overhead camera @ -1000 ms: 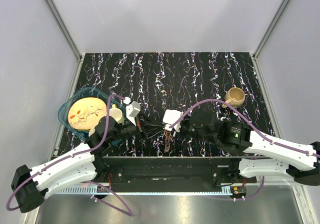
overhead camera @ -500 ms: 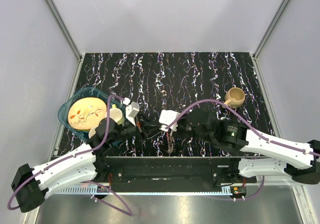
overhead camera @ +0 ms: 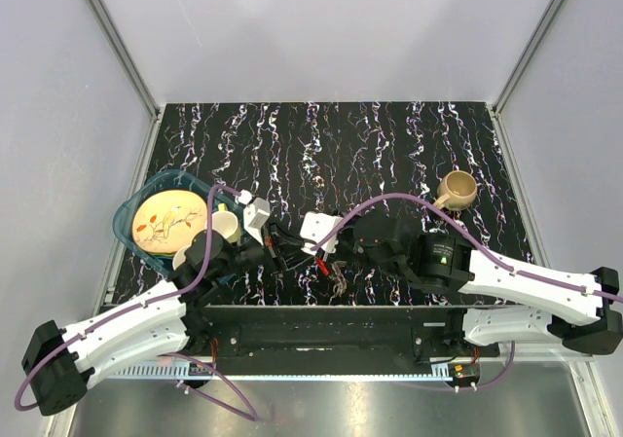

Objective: Remove the keys from the keyring

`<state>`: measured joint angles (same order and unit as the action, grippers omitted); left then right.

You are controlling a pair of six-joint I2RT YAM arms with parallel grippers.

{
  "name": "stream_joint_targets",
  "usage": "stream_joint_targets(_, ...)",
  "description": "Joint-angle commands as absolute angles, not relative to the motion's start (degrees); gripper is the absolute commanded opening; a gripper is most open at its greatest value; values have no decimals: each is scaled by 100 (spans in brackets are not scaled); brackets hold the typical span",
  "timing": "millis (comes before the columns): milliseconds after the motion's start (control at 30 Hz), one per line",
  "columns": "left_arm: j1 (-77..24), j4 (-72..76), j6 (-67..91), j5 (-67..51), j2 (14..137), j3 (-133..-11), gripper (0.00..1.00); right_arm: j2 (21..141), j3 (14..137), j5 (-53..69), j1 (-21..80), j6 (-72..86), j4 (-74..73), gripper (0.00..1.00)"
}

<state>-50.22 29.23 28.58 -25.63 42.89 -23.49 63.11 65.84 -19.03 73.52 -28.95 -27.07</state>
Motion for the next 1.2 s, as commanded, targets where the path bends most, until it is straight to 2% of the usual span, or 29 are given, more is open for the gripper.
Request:
stream_joint_targets(0, -5054, 3411, 2813, -2575, 4228, -2408, 0, 6381, 6943, -1881, 7488, -2962, -2022, 51)
stream_joint_targets(333, -5062, 3348, 2716, -2619, 4315, -2479, 0, 6232, 6847, -1951, 7497, -2874, -1995, 57)
stream_joint_targets(633, -5062, 3585, 2646, -2698, 4254, -2417, 0, 6249, 7172, -1732, 7497, -2339, -2382, 54)
stream_joint_targets(867, -5062, 4130, 2215, -3005, 3886, -2083, 0, 5705, 7444, -1512, 7497, -1076, -2548, 53)
stream_joint_targets(1167, -5054, 3402, 1222, -2471, 3490, -2276, 0, 5063, 6873, -1230, 7506, 1729, -2295, 43)
